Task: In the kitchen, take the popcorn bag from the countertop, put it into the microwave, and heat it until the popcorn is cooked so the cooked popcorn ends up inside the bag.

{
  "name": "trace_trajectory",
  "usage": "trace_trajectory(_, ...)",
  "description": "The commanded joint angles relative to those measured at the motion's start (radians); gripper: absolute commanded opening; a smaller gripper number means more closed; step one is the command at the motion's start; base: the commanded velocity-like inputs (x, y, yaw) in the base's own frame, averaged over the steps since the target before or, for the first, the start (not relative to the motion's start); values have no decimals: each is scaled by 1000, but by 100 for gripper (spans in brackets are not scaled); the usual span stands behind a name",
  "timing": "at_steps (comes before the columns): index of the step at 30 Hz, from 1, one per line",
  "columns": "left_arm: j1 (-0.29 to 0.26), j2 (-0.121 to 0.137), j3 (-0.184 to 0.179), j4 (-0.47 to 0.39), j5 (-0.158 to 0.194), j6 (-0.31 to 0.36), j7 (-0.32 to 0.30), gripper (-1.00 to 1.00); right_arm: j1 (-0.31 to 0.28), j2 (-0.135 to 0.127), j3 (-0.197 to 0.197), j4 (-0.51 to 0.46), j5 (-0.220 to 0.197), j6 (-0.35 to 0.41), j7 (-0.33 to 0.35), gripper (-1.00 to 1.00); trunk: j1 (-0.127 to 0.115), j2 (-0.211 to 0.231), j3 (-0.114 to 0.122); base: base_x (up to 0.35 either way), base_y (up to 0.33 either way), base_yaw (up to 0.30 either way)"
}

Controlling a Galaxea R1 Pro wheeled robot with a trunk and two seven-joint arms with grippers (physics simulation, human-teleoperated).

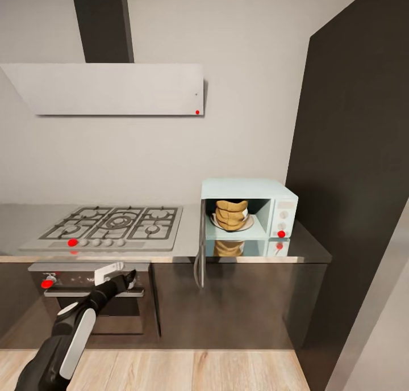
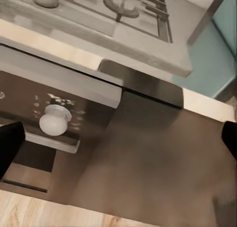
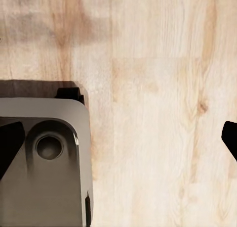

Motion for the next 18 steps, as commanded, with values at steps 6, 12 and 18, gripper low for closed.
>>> trace_trajectory(6, -1, -2, 0, -34, 6, 6, 6, 100, -1, 1, 8, 1, -9, 0, 0, 100, 0, -1, -1, 98, 0, 0)
trace_trajectory(12, -1, -4, 0, -33, 3, 6, 10, 100, -1, 0, 8, 1, -9, -3, -1, 100, 0, -1, -1, 227, 0, 0)
trace_trajectory(18, -1, -5, -36, -34, 2, 7, 15, 100, -1, 1, 7, 1, -17, -4, -1, 100, 0, -1, -1, 30, 0, -57)
